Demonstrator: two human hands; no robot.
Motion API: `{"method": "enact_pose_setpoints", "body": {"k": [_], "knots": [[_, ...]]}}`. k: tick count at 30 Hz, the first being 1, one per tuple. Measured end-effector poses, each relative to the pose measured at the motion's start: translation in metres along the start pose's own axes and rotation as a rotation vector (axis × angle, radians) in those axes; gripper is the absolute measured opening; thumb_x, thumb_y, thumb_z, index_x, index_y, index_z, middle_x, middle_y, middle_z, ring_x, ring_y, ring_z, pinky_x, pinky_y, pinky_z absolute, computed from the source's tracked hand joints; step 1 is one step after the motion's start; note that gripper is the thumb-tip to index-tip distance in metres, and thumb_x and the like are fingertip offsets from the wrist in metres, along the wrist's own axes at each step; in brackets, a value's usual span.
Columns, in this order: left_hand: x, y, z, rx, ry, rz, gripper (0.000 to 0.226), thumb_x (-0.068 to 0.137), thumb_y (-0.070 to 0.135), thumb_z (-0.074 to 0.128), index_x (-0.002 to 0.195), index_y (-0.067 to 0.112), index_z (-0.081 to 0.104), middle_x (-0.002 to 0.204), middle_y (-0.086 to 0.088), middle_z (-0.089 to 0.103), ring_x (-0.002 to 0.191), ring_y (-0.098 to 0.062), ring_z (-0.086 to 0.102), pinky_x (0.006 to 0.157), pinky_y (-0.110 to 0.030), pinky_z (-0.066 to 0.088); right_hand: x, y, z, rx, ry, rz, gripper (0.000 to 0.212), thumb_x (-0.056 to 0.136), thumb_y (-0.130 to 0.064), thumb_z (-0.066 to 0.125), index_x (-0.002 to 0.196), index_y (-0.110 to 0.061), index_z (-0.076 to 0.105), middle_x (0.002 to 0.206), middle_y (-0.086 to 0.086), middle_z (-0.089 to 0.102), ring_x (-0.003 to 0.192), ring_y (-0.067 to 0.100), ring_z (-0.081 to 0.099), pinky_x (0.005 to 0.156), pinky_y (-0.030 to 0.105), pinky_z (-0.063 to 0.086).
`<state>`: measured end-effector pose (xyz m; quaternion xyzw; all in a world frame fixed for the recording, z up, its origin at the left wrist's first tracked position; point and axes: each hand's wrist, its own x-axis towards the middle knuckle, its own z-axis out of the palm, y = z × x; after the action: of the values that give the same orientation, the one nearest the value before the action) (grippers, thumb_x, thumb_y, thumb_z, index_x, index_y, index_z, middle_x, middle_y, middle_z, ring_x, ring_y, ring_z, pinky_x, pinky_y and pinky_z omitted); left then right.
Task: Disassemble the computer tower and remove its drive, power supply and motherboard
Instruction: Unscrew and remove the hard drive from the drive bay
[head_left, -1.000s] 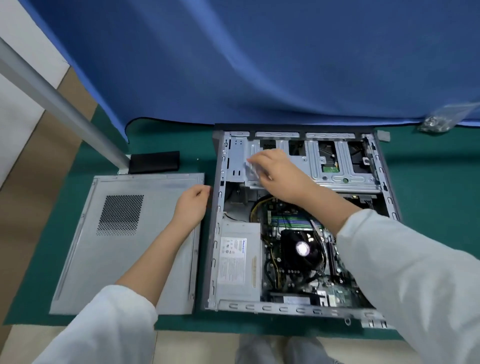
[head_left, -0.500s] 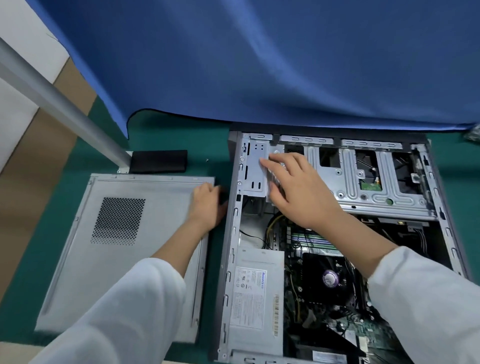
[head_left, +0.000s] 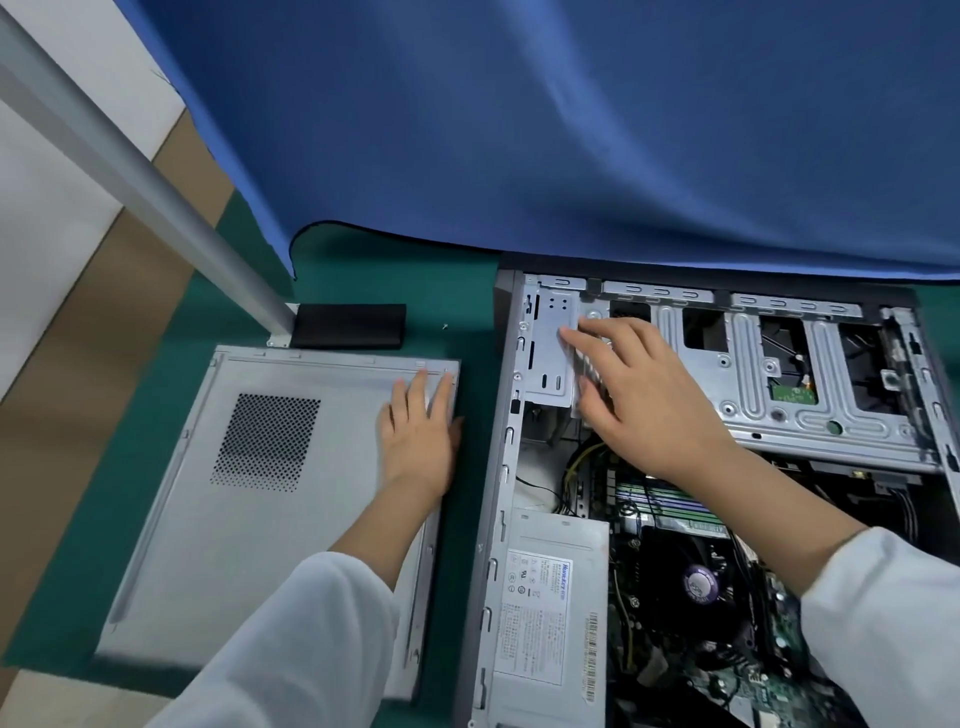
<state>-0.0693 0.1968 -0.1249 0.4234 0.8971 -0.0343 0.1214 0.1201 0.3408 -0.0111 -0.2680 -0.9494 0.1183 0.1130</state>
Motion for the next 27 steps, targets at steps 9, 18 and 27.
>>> {"method": "enact_pose_setpoints", "body": {"k": [9, 18, 27], "knots": [[-0.001, 0.018, -0.046, 0.07, -0.086, -0.003, 0.072, 0.09, 0.005, 0.049, 0.149, 0.005, 0.009, 0.157, -0.009, 0.015, 0.136, -0.03, 0.034, 0.088, -0.038, 0.047, -0.001, 0.0, -0.001, 0.013, 0.012, -0.008, 0.05, 0.09, -0.03, 0.035, 0.135, -0.013, 0.05, 0.133, 0.006, 0.051, 0.122, 0.028, 0.04, 0.102, 0.041, 0.037], [-0.023, -0.009, -0.041, 0.05, -0.066, -0.099, 0.064, 0.089, 0.015, 0.048, 0.147, 0.012, 0.021, 0.137, -0.006, 0.048, 0.117, -0.025, 0.053, 0.067, -0.032, 0.046, -0.002, 0.003, 0.001, 0.01, 0.028, -0.013, 0.046, 0.091, -0.023, 0.05, 0.135, -0.013, 0.05, 0.131, 0.007, 0.052, 0.121, 0.028, 0.04, 0.102, 0.041, 0.037], [-0.011, -0.011, -0.029, 0.071, -0.087, -0.014, 0.073, 0.086, 0.006, 0.045, 0.151, 0.017, 0.014, 0.154, -0.003, 0.026, 0.106, -0.025, 0.059, 0.072, -0.033, 0.049, -0.002, 0.001, 0.001, -0.003, 0.027, -0.001, 0.046, 0.091, -0.024, 0.048, 0.135, -0.013, 0.05, 0.131, 0.006, 0.052, 0.121, 0.028, 0.041, 0.102, 0.04, 0.037]]}}
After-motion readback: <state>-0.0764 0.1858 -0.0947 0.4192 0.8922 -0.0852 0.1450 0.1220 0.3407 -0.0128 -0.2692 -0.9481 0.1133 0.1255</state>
